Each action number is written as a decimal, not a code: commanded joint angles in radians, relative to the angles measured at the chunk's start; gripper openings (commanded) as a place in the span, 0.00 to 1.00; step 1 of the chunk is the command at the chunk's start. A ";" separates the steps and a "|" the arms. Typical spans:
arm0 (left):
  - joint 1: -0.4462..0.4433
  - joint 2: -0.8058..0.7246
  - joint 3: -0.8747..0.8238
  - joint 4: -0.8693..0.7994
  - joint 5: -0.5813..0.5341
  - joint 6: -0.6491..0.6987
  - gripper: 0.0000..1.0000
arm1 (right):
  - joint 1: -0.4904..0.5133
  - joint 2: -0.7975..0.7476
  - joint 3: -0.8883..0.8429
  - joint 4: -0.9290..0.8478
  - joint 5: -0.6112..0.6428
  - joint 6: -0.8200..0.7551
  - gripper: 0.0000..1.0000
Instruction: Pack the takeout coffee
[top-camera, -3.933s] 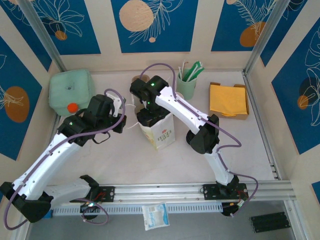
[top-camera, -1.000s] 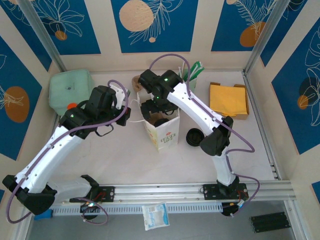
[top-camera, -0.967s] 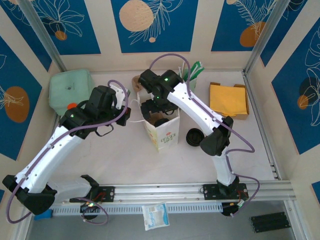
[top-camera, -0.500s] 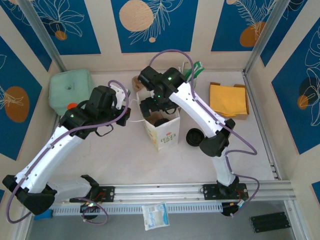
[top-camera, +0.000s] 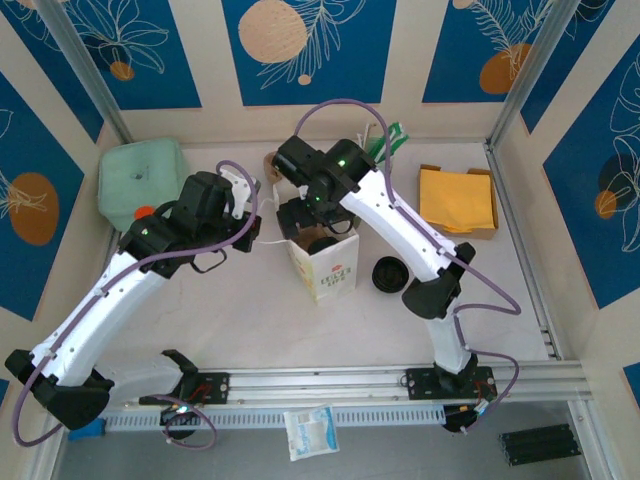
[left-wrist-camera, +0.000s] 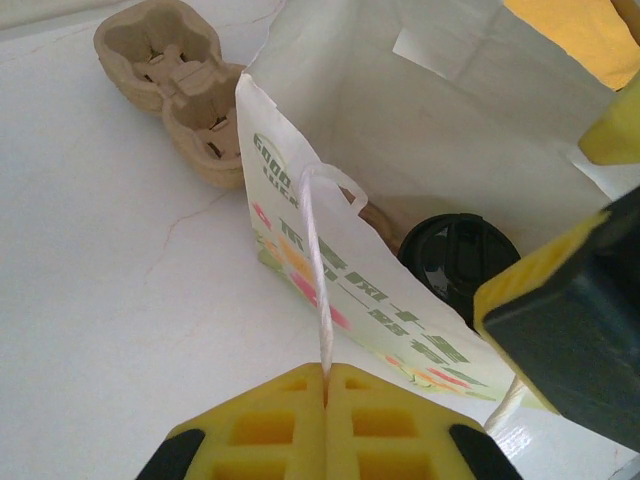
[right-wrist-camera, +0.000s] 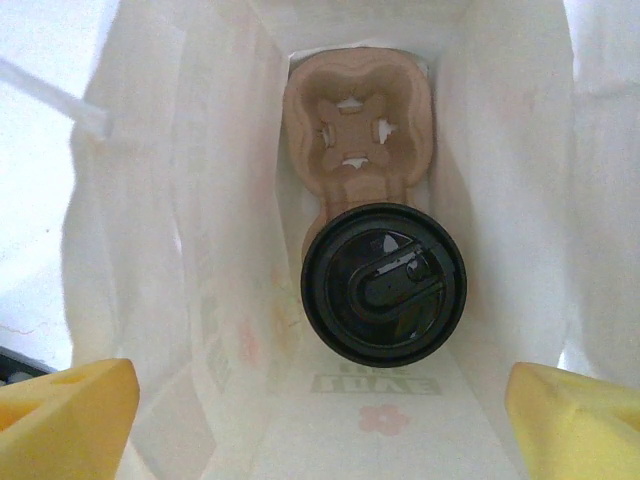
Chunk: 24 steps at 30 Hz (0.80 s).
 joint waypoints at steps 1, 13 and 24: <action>-0.007 -0.005 -0.008 0.001 -0.016 0.004 0.00 | 0.017 -0.040 -0.004 -0.134 0.017 0.031 0.94; -0.006 -0.005 -0.016 0.017 -0.008 -0.012 0.00 | 0.042 -0.086 -0.040 -0.142 0.028 0.056 0.92; -0.007 -0.012 -0.016 0.017 0.001 -0.027 0.00 | 0.055 -0.157 -0.063 -0.123 0.014 0.071 0.90</action>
